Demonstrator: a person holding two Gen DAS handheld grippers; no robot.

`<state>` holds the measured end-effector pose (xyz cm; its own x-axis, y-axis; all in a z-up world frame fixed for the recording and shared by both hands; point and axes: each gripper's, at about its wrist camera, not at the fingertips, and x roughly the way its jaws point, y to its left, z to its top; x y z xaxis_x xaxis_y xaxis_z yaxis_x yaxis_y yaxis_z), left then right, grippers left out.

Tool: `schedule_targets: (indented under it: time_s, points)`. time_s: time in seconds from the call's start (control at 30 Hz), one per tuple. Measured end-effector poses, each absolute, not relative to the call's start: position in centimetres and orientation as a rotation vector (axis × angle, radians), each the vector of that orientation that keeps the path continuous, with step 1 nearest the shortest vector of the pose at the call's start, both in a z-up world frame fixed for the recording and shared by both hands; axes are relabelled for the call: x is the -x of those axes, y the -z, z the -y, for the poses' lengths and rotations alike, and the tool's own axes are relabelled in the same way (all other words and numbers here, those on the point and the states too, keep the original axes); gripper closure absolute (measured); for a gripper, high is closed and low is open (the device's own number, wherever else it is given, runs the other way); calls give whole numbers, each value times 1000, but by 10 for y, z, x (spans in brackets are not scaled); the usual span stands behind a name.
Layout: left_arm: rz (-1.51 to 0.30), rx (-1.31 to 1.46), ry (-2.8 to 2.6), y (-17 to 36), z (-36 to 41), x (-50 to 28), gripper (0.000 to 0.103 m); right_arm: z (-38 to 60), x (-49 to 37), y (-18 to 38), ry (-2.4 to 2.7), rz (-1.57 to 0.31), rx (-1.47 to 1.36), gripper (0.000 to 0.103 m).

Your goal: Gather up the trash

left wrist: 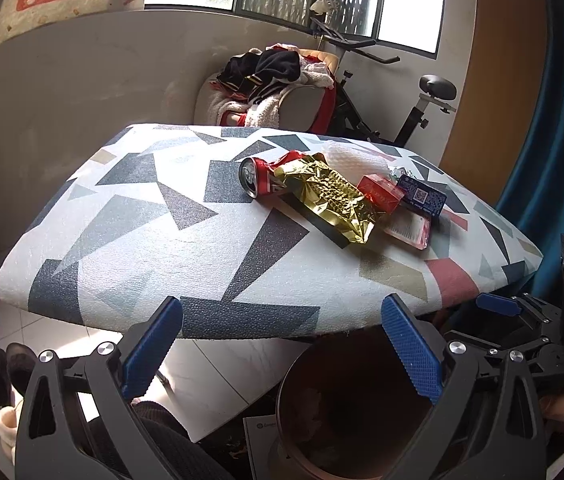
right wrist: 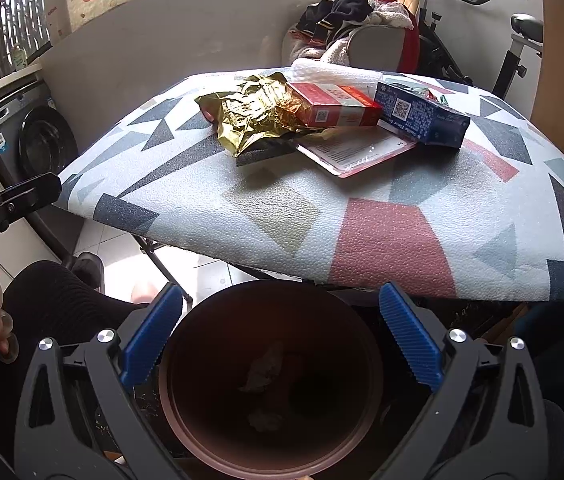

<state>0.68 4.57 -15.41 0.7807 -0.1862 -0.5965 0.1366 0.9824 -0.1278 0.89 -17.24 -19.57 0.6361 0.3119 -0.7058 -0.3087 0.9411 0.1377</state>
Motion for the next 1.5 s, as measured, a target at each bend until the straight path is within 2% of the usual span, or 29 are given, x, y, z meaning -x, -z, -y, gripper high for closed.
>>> schedule_targets:
  time_s: [0.47, 0.7, 1.1, 1.37, 1.5]
  points:
    - [-670, 89, 175, 156, -44, -9, 6, 175, -14, 200, -336, -832, -16, 6]
    - [-697, 98, 207, 154, -42, -16, 6, 207, -30, 190, -320, -777, -174, 6]
    - [-705, 187, 231, 142, -35, -67, 6, 270, -159, 140, -284, -691, 37, 6]
    - [-714, 223, 225, 143, -37, -91, 6, 266, -231, 161, -337, -793, 144, 6]
    - [-709, 255, 205, 144, -42, -94, 6, 272, -251, 173, -359, -838, 66, 6]
